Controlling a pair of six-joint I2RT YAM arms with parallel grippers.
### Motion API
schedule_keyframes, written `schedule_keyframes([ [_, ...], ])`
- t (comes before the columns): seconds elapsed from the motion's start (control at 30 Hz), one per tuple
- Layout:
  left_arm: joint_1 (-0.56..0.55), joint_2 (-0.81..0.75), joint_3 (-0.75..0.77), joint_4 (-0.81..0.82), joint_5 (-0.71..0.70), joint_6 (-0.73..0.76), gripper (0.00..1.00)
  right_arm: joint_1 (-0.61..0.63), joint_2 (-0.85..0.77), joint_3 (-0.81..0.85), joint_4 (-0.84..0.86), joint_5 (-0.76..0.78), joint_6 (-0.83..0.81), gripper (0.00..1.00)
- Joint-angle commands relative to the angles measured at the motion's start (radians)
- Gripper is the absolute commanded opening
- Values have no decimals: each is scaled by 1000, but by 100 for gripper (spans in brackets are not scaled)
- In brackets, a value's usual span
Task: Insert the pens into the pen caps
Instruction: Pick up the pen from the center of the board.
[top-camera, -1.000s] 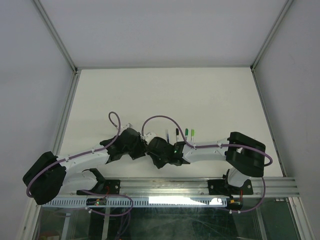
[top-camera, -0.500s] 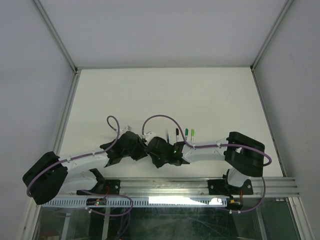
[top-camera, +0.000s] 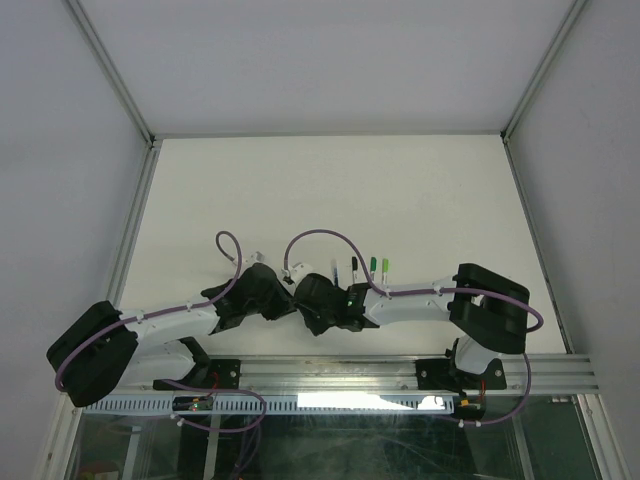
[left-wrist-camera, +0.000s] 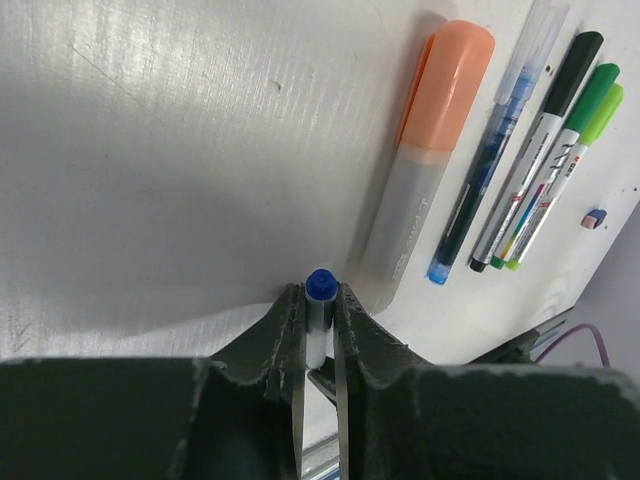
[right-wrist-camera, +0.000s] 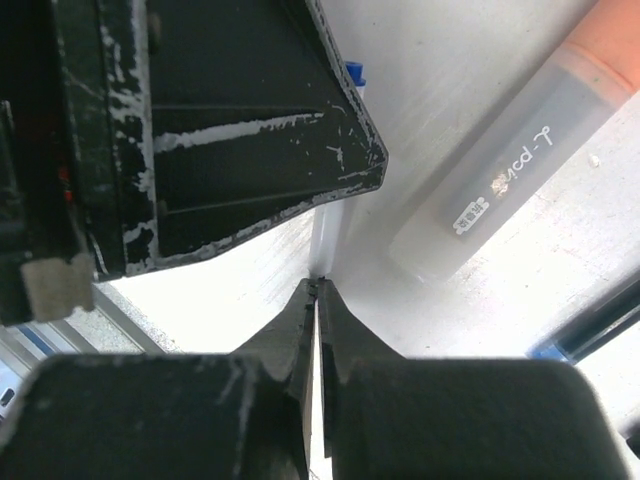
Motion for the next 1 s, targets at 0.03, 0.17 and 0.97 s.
schedule_keyframes([
  [0.03, -12, -23, -2, -42, -47, 55, 8, 5, -14, 24, -52, 34, 2, 14],
  [0.17, -11, -89, 14, -45, -68, 107, 5, 6, -125, 41, -92, 88, -3, 38],
  [0.97, -9, -347, 313, 77, 101, 462, 0, -50, -521, 107, -56, 136, -188, 56],
])
